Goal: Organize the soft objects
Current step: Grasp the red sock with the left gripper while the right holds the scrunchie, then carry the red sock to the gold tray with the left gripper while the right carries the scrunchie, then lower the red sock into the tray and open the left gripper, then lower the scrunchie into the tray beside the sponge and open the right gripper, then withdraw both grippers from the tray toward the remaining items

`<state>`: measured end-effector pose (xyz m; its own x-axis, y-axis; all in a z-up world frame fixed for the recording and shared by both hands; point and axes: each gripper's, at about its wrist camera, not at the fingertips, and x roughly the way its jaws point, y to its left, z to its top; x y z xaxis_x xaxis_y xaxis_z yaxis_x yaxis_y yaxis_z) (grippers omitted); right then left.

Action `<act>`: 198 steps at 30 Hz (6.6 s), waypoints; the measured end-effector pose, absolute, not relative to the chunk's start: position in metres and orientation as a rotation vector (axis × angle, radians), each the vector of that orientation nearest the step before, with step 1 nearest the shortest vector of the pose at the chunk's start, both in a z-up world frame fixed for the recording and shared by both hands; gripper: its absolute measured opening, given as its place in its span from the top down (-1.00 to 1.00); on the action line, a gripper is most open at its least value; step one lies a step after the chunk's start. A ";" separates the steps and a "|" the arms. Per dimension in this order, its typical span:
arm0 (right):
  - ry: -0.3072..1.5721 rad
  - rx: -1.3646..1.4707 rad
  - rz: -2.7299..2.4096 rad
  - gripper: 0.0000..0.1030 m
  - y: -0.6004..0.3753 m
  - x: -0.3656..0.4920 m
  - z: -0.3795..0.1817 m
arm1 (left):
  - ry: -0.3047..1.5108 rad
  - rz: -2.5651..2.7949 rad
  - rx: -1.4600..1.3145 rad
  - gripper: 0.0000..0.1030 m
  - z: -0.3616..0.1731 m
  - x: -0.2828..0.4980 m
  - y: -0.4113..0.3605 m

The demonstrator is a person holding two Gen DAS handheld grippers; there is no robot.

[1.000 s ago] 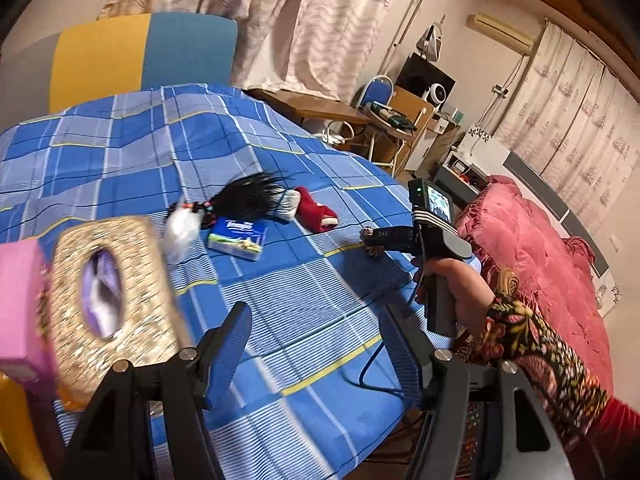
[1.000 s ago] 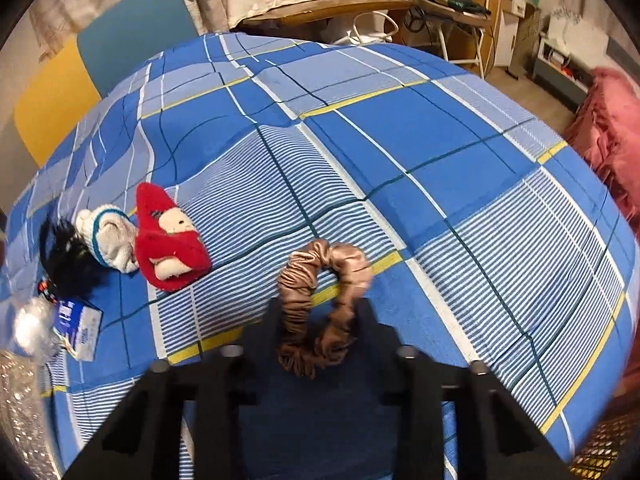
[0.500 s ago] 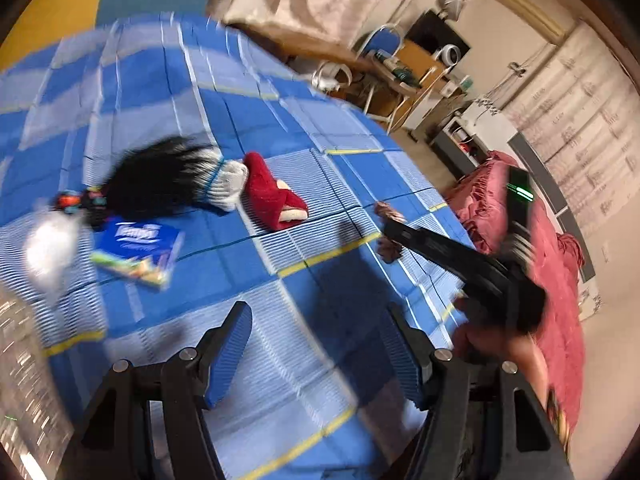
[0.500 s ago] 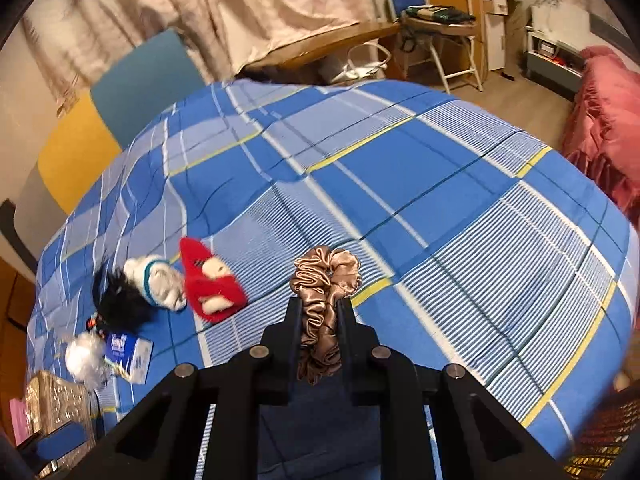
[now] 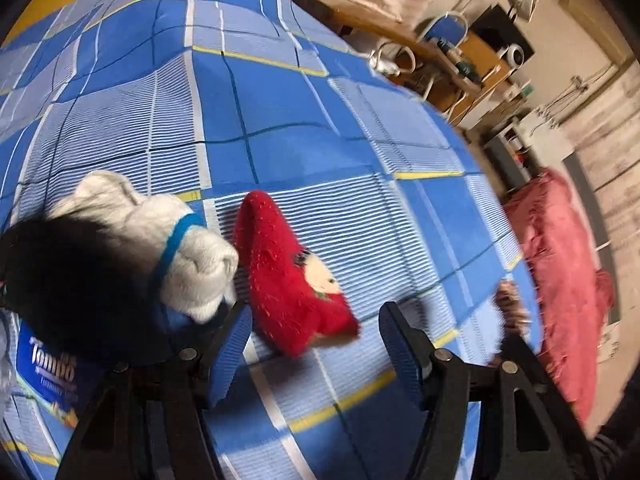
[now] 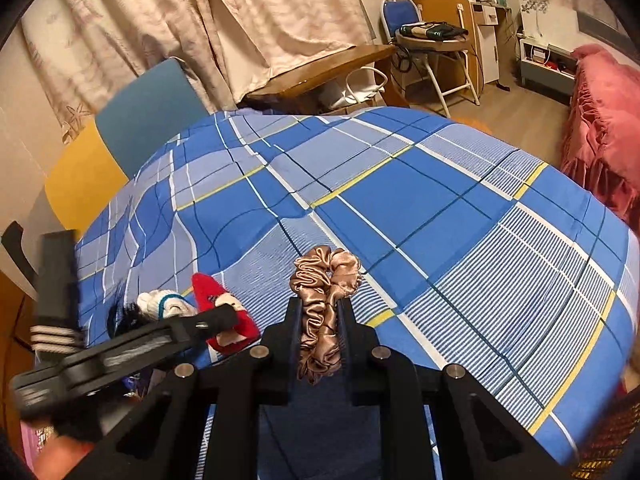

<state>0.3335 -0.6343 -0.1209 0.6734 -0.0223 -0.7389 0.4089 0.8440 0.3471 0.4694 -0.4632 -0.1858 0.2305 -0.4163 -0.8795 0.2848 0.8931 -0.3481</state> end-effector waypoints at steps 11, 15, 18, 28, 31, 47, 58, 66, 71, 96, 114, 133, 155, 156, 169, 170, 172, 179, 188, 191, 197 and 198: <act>0.795 0.543 -0.253 0.66 -0.636 0.333 -0.122 | 1.159 -0.565 -0.001 0.31 -0.182 0.434 -0.459; 0.798 0.537 -0.264 0.66 -0.637 0.332 -0.123 | 1.145 -0.568 -0.058 0.32 -0.175 0.406 -0.442; 0.799 0.519 -0.264 0.66 -0.636 0.332 -0.123 | 1.138 -0.604 -0.078 0.33 -0.168 0.379 -0.430; 0.781 0.467 -0.238 0.66 -0.625 0.330 -0.120 | 1.082 -0.733 -0.162 0.33 -0.134 0.281 -0.371; 0.788 0.436 -0.236 0.66 -0.620 0.332 -0.121 | 1.032 -0.784 -0.139 0.33 -0.113 0.250 -0.354; 0.756 0.405 -0.237 0.66 -0.612 0.320 -0.117 | 0.780 -0.701 -0.160 0.33 -0.015 0.193 -0.197; 0.661 0.319 -0.189 0.66 -0.592 0.315 -0.099 | 0.847 -0.423 -0.087 0.33 -0.036 0.225 -0.045; 0.620 0.305 -0.102 0.66 -0.545 0.297 -0.075 | 1.009 -0.416 0.048 0.33 -0.091 0.276 -0.001; 0.599 0.272 -0.008 0.66 -0.500 0.273 -0.053 | 1.061 -0.467 0.176 0.33 -0.118 0.297 -0.004; 0.501 0.151 0.347 0.66 -0.315 0.178 0.008 | 0.982 -0.343 -0.214 0.09 -0.097 0.304 0.050; 0.580 0.080 0.704 0.66 -0.136 0.176 0.011 | 0.753 0.005 -0.269 0.09 -0.069 0.176 0.114; 1.018 0.047 0.761 0.66 0.023 0.234 -0.109 | 0.674 0.182 -0.421 0.09 -0.063 0.132 0.188; 1.070 0.076 0.687 0.28 0.057 0.259 -0.139 | 0.688 0.190 -0.457 0.09 -0.068 0.131 0.194; 1.070 0.080 0.689 0.24 0.055 0.259 -0.139 | 0.691 0.189 -0.457 0.09 -0.068 0.131 0.194; 0.958 0.083 0.746 0.20 0.021 0.220 -0.097 | 0.714 0.170 -0.452 0.09 -0.074 0.135 0.185; 0.938 0.079 0.746 0.20 0.016 0.215 -0.091 | 0.714 0.167 -0.451 0.09 -0.075 0.135 0.183; 0.893 0.072 0.750 0.19 0.007 0.207 -0.079 | 0.712 0.157 -0.444 0.09 -0.075 0.135 0.179; 0.719 0.049 0.698 0.16 -0.046 0.182 -0.037 | 0.715 0.063 -0.414 0.09 -0.076 0.138 0.149; 0.585 0.115 0.500 0.03 -0.159 0.178 -0.001 | 0.742 -0.086 -0.357 0.09 -0.077 0.149 0.087; 0.574 0.140 0.422 0.01 -0.194 0.183 0.000 | 0.756 -0.139 -0.333 0.09 -0.076 0.152 0.065; 0.576 0.195 0.220 -0.17 -0.277 0.195 -0.016 | 0.782 -0.237 -0.299 0.09 -0.074 0.157 0.024; 0.583 0.196 0.189 -0.24 -0.288 0.199 -0.022 | 0.787 -0.258 -0.291 0.09 -0.073 0.157 0.016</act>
